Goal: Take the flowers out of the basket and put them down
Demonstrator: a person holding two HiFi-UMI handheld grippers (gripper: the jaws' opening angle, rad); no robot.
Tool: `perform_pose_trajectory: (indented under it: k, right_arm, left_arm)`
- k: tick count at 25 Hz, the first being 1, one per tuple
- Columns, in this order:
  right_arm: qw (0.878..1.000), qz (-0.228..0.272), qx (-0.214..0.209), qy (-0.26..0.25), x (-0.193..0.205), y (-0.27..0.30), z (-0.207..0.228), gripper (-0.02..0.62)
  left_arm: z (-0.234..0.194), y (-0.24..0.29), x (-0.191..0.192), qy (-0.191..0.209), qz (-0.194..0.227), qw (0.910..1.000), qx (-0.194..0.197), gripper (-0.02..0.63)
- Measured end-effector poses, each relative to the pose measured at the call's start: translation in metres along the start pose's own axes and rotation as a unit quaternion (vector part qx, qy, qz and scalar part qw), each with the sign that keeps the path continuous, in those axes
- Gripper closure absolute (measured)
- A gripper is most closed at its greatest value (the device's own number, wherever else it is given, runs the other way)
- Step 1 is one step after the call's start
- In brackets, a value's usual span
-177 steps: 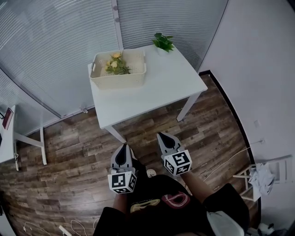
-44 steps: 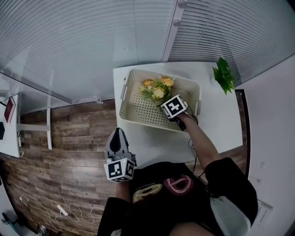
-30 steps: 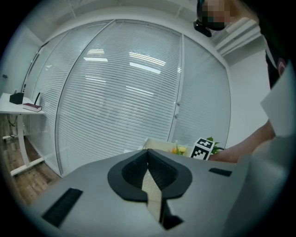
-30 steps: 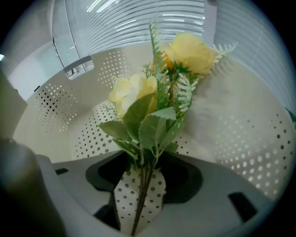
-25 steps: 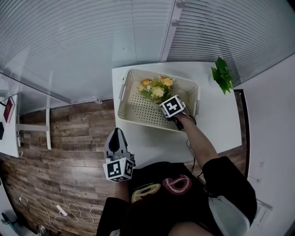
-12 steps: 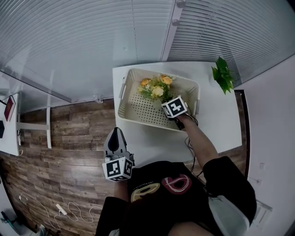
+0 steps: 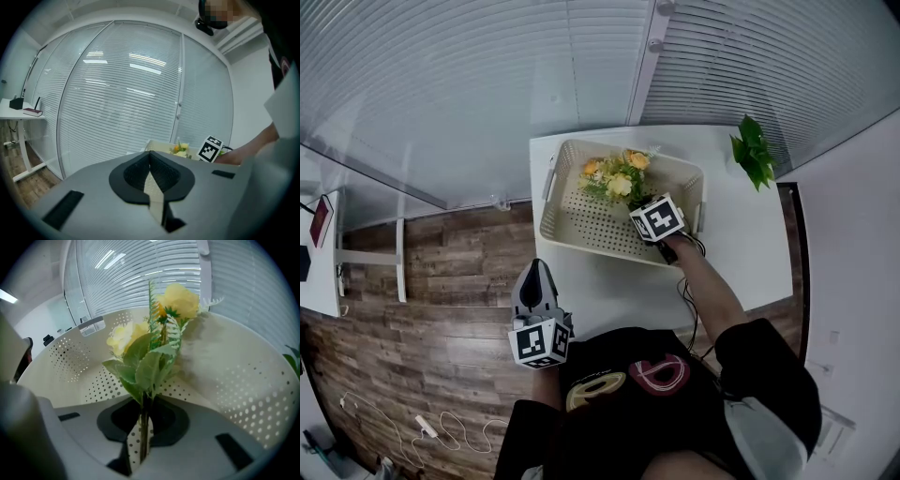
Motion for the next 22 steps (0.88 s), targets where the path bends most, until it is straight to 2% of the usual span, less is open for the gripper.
perform_pose_trajectory:
  k: [7,14,22]
  right_arm:
    - [1.000,0.002,-0.015,-0.024,-0.005,-0.005,-0.007,0.545]
    - [0.999,0.030,-0.021,-0.037,-0.024,-0.025,-0.014,0.546]
    - [0.996,0.070,-0.006,-0.051,-0.043,-0.057,-0.017,0.546]
  left_arm:
    - [0.004,0.000,0.002,0.001,0.000,1.0000,0.006,0.589]
    - [0.005,-0.002,0.002,0.003,-0.003,0.9999,0.011,0.589]
    - [0.013,-0.008,0.001,0.008,0.003,0.9998,0.020,0.589]
Point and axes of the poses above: the fingertips, and each gripper's own axes: y forward along the fingers, z to its right, x out of its underside, the point moved 5 cm from there along -y, backward along the fingers, and after that the axes turned 9 degrees about -y, right-handed, at the moved point
